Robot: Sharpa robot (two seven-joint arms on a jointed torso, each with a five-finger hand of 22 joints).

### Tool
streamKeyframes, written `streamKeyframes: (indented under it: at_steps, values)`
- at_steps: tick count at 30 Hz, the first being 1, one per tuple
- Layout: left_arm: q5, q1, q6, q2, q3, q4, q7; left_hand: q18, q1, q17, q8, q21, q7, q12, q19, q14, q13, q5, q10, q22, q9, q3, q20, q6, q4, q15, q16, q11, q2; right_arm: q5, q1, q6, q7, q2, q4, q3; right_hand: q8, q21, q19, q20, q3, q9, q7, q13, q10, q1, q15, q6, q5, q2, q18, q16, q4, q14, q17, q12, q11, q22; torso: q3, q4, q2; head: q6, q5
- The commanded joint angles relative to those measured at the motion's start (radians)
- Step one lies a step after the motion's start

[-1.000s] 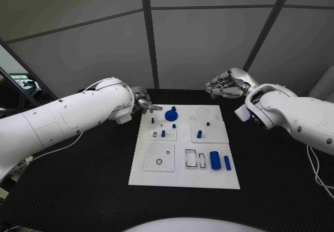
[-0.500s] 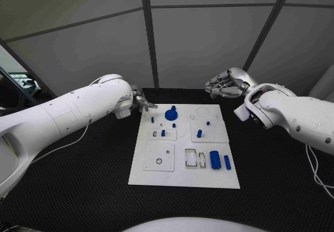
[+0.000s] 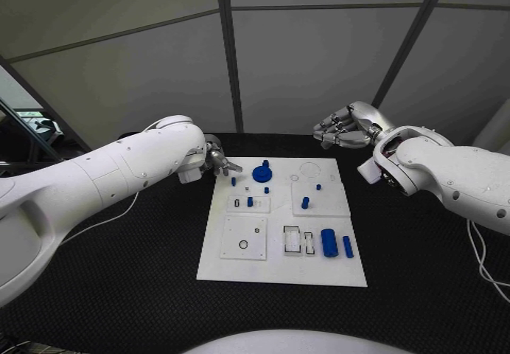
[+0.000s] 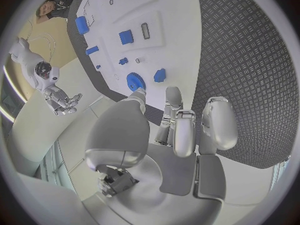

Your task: Assemble the parts on the task board

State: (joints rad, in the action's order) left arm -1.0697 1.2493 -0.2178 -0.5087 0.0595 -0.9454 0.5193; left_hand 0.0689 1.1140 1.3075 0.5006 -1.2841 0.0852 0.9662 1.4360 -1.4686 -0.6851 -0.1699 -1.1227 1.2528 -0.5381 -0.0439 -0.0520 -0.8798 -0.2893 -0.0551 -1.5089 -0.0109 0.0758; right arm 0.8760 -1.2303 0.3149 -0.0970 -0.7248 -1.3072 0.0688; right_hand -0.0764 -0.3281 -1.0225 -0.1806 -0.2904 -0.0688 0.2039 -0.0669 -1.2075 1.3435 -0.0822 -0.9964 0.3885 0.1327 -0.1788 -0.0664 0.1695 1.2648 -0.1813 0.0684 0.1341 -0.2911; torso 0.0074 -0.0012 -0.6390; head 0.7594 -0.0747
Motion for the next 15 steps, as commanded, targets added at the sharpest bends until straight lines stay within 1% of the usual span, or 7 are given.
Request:
streamKeyframes:
  at_steps: [1,7,10,15]
  values:
    - [0.005,0.001,-0.04,0.003,-0.001,0.001,-0.012,0.006,0.001,0.174,-0.001,-0.006,0.001,0.008,0.008,-0.074,-0.003,0.0,-0.009,0.004,0.003,0.007,-0.002,-0.009,0.001,0.003,-0.004,-0.001,-0.011,0.002,-0.002,0.001,-0.001,0.002,0.001,0.001,0.004,0.005,0.002,-0.008,0.004,0.0,0.001,0.0,0.008,0.003,-0.002,0.009,0.006,0.005,-0.002,0.004,-0.002,-0.008,0.002,-0.003,0.001,0.002,0.0006,0.0001,0.001,0.0,-0.002]
    - [0.004,-0.001,-0.066,0.01,-0.007,0.009,-0.01,0.005,0.024,0.18,-0.001,-0.009,-0.001,0.009,0.011,-0.076,0.001,-0.001,-0.008,0.009,0.01,0.016,-0.001,-0.017,0.005,0.002,-0.009,0.001,-0.021,0.002,-0.002,0.0,0.0,0.003,0.001,0.001,0.004,0.005,0.001,-0.008,0.004,0.0,0.001,0.0,0.008,0.003,-0.002,0.009,0.006,0.005,-0.002,0.004,-0.002,-0.008,0.002,-0.003,0.001,0.002,0.0009,-0.0006,0.0,0.0,-0.003]
    - [-0.004,-0.001,-0.071,0.013,-0.011,0.014,-0.01,0.004,0.036,0.181,-0.002,-0.01,-0.002,0.009,0.012,-0.076,0.003,-0.001,-0.008,0.011,0.015,0.019,-0.001,-0.019,0.006,0.001,-0.009,0.001,-0.027,0.002,-0.002,0.0,0.0,0.003,0.001,0.001,0.004,0.005,0.001,-0.008,0.004,0.0,0.001,0.0,0.008,0.003,-0.002,0.009,0.006,0.005,-0.002,0.004,-0.002,-0.008,0.002,-0.003,0.001,0.002,0.0009,-0.0014,0.001,0.0,-0.004]
    - [-0.01,-0.002,-0.071,0.017,-0.013,0.019,-0.012,0.004,0.048,0.184,-0.002,-0.013,-0.003,0.012,0.013,-0.077,0.001,-0.002,-0.01,0.015,0.018,0.021,0.0,-0.022,0.007,0.001,-0.012,0.002,-0.033,0.002,-0.002,0.0,0.0,0.004,0.001,0.001,0.004,0.005,0.001,-0.008,0.004,0.0,0.001,0.0,0.008,0.003,-0.002,0.009,0.006,0.005,-0.002,0.004,-0.002,-0.008,0.002,-0.003,0.001,0.002,0.001,-0.0005,0.001,0.0,-0.002]
